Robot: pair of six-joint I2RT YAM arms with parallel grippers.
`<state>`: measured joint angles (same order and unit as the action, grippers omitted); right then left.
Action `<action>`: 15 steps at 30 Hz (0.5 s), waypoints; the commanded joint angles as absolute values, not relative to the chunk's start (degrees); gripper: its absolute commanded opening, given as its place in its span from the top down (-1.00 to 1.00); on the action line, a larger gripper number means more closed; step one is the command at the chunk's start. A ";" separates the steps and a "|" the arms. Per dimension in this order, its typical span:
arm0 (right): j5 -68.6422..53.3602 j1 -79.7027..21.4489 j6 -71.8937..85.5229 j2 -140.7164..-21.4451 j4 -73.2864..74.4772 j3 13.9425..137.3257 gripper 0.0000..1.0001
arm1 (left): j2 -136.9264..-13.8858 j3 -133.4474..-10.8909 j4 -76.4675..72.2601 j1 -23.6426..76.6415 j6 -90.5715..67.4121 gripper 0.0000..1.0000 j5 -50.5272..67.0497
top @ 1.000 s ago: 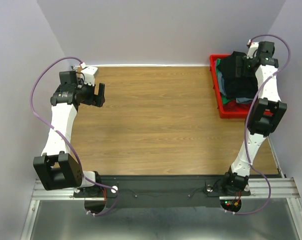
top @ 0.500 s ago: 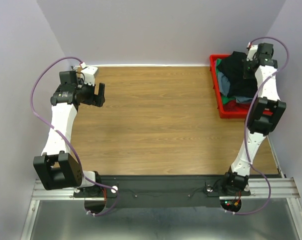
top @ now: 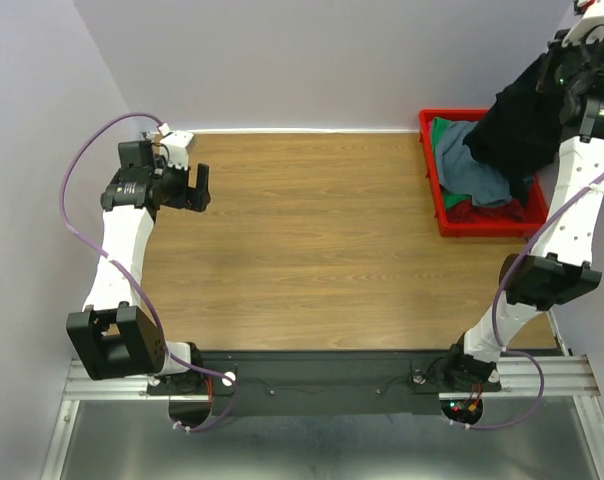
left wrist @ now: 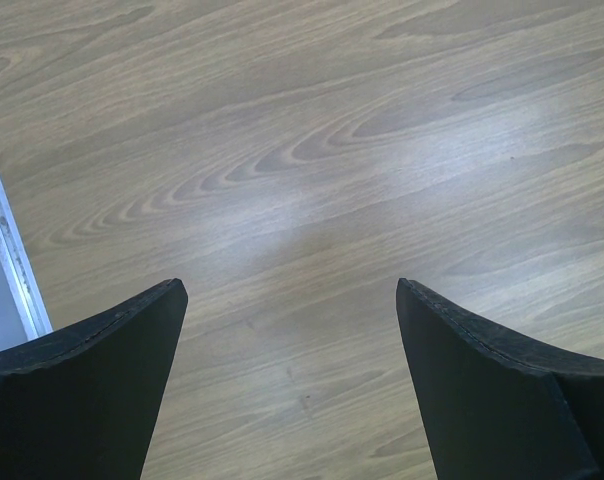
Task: Fold and stack the t-shirts
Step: Grab the tshirt from the pile
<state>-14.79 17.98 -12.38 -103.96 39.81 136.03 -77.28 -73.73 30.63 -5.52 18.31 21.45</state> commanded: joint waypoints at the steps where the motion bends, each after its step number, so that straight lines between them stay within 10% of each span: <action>1: -32.72 18.11 -5.39 -101.52 35.51 139.65 0.99 | -76.02 -78.39 29.09 -5.80 16.09 -0.97 23.28; 15: -58.53 10.65 34.35 -88.42 1.85 125.26 0.99 | -71.02 -87.01 29.18 -10.28 11.43 -0.97 34.97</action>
